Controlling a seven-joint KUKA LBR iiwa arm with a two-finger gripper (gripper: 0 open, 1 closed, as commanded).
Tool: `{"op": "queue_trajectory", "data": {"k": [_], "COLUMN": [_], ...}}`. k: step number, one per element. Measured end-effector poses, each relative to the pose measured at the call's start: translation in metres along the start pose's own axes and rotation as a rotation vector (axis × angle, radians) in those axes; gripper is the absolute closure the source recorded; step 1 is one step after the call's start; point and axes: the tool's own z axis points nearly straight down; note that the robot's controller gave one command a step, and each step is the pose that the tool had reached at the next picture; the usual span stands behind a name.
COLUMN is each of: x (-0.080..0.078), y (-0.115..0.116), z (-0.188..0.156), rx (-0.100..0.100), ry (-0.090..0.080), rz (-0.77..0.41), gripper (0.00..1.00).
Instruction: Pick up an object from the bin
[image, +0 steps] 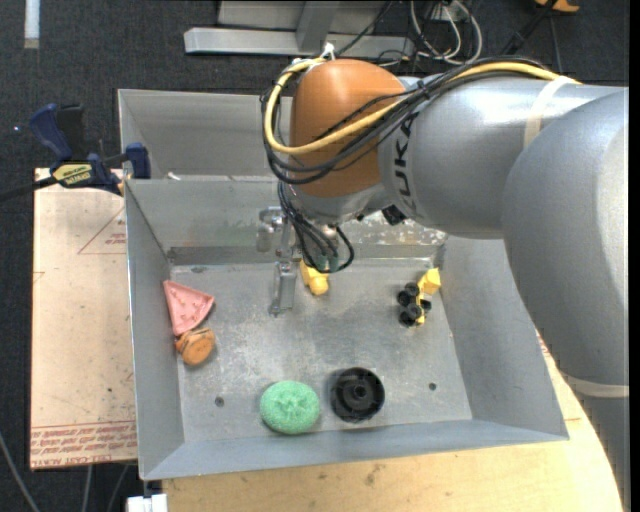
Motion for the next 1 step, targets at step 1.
{"op": "queue_trajectory", "data": {"k": [1], "x": [-0.0014], "y": [-0.0008], "z": [-0.0055], "rx": [-0.001], "ry": [-0.007], "rz": [0.003], "gripper": [0.00]}}
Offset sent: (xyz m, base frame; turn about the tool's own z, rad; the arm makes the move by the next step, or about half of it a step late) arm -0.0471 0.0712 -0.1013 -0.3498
